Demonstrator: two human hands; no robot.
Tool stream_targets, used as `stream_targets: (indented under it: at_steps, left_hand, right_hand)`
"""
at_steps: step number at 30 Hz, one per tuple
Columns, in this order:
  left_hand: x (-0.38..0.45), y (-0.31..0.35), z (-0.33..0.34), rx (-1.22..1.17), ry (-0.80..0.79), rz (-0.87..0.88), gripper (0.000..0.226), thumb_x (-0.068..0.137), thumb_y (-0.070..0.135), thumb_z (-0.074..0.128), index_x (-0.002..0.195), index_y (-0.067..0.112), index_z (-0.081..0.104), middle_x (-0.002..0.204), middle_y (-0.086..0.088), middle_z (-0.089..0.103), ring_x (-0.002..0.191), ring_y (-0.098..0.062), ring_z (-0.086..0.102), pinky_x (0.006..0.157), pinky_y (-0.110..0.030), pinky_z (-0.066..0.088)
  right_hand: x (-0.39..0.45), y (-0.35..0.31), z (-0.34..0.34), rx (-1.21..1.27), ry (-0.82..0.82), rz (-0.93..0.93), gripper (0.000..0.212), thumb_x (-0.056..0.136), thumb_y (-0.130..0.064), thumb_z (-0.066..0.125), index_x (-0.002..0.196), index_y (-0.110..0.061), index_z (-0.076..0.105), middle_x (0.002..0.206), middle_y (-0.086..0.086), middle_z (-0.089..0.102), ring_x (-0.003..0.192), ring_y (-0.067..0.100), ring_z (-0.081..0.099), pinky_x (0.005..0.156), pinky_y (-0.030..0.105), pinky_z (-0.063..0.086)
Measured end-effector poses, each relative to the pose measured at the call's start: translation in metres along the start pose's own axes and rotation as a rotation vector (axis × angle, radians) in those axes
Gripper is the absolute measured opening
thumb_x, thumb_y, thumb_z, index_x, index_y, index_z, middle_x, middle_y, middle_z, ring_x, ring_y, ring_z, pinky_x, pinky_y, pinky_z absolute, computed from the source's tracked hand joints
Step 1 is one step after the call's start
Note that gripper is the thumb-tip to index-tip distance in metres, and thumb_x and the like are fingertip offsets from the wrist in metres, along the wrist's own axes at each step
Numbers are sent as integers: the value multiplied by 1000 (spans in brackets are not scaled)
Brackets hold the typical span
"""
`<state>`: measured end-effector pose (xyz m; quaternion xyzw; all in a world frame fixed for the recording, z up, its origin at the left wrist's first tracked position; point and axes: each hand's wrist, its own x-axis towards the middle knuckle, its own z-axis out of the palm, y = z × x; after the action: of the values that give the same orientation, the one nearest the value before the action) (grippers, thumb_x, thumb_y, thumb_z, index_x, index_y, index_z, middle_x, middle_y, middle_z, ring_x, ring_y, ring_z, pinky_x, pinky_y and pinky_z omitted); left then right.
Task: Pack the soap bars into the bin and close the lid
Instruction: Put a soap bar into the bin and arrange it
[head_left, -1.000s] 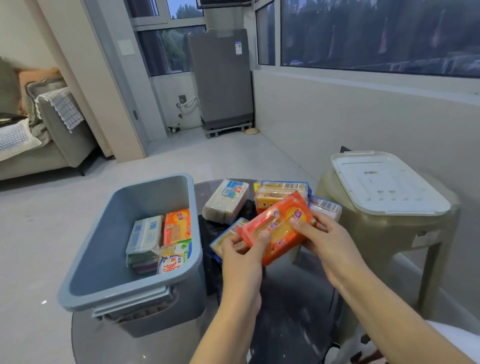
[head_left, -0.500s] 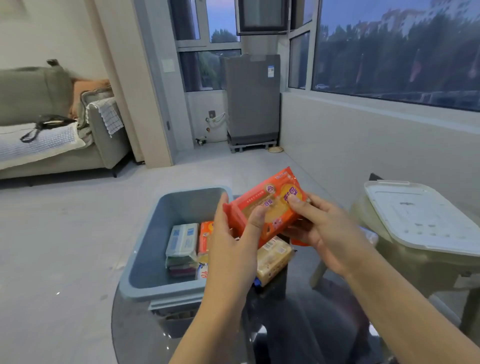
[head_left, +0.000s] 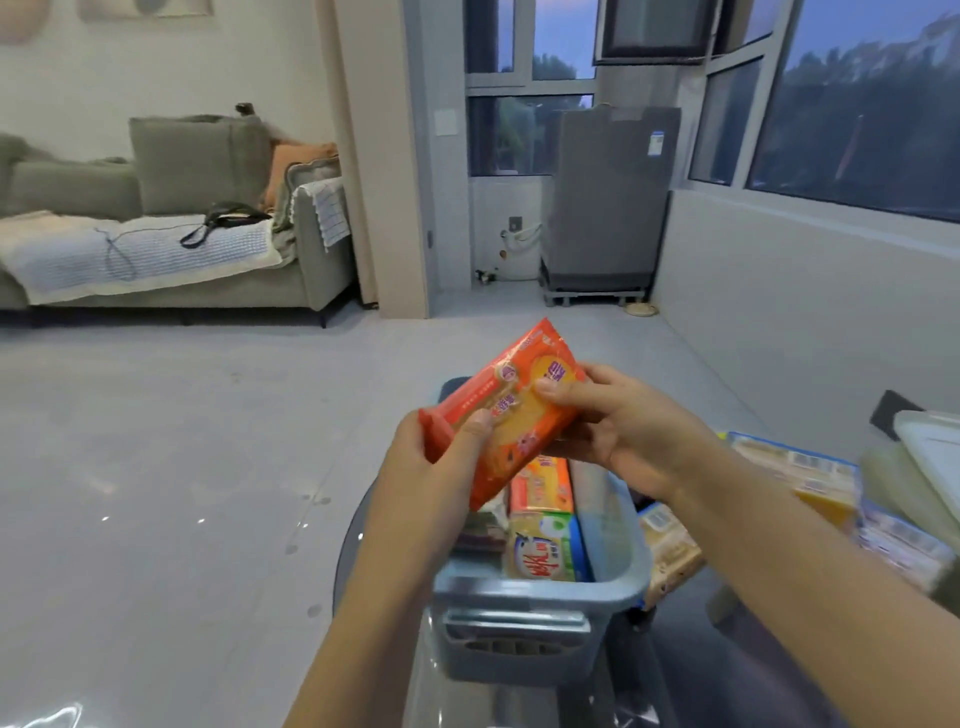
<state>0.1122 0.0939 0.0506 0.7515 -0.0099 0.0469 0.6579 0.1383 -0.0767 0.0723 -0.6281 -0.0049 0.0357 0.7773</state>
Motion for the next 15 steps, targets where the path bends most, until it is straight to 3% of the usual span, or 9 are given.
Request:
stream_targets:
  at_steps: [2,5,7,10,12,15]
  left_hand:
    - [2,-7,-10,86,8,-35,32,78,54,62,96,28,60,90,7,69,69,-6,69,47,-13,48]
    - [3,-15,-19,212,9,-46,56,66,73,56,97,28,65,97,4,71,98,-21,63,85,-43,53]
    - [2,-17,-25,236,-16,-61,63,60,75,51,95,26,68,101,1,70,107,-25,59,96,-51,46]
    - [6,-27,-34,226,-11,-59,47,69,66,57,89,27,72,111,-1,64,114,-23,55,100,-48,44]
    - [11,-35,-37,167,-70,-82,32,80,51,61,103,30,67,122,-2,58,118,-22,55,101,-47,45]
    - [12,-46,-33,35,-210,-175,44,85,40,61,126,44,45,124,8,58,107,-17,64,89,-40,55]
  right_hand:
    - [13,2,2,-81,-61,70,52,54,-23,76,103,-10,64,85,10,74,75,20,72,61,33,59]
    - [31,3,2,-179,-112,163,47,53,-28,76,95,-12,64,87,9,73,78,21,72,62,33,58]
    - [40,4,2,-230,-141,233,52,52,-28,77,98,-9,63,98,14,69,84,24,70,66,36,59]
    - [50,9,2,-341,-203,347,57,55,-26,75,108,-8,62,108,16,65,92,29,66,74,41,57]
    - [54,14,2,-431,-273,415,49,60,-25,74,106,-10,64,103,14,67,94,29,65,82,43,55]
    - [57,28,8,-502,-351,549,42,73,-20,70,112,-7,61,106,15,68,100,29,64,92,47,51]
